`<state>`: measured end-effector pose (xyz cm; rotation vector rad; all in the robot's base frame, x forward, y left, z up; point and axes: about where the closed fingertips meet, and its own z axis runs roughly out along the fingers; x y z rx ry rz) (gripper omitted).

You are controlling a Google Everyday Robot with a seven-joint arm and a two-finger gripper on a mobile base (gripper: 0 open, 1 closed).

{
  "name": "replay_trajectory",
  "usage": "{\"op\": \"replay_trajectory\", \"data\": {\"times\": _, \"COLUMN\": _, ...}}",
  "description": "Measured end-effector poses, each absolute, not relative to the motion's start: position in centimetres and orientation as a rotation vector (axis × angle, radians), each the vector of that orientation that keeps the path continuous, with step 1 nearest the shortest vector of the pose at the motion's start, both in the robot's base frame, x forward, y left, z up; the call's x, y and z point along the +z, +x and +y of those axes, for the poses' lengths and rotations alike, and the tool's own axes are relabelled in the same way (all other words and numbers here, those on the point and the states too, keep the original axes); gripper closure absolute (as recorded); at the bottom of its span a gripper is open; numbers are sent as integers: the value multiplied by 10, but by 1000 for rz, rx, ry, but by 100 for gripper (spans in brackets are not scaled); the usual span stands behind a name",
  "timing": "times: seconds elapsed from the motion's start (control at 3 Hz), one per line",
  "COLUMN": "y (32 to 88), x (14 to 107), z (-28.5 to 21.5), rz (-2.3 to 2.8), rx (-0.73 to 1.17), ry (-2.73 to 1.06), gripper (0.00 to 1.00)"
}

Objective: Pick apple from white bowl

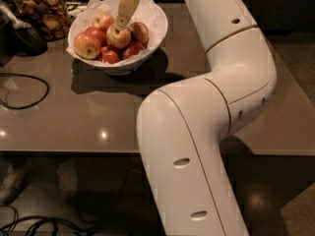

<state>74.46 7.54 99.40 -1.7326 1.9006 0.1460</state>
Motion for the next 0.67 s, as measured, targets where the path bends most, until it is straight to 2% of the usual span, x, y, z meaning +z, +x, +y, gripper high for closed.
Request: {"op": "replay_trajectory", "data": {"times": 0.67, "y": 744, "x": 978, "z": 81, "rz": 1937, "rx": 208, "ry": -1726, "gripper": 25}}
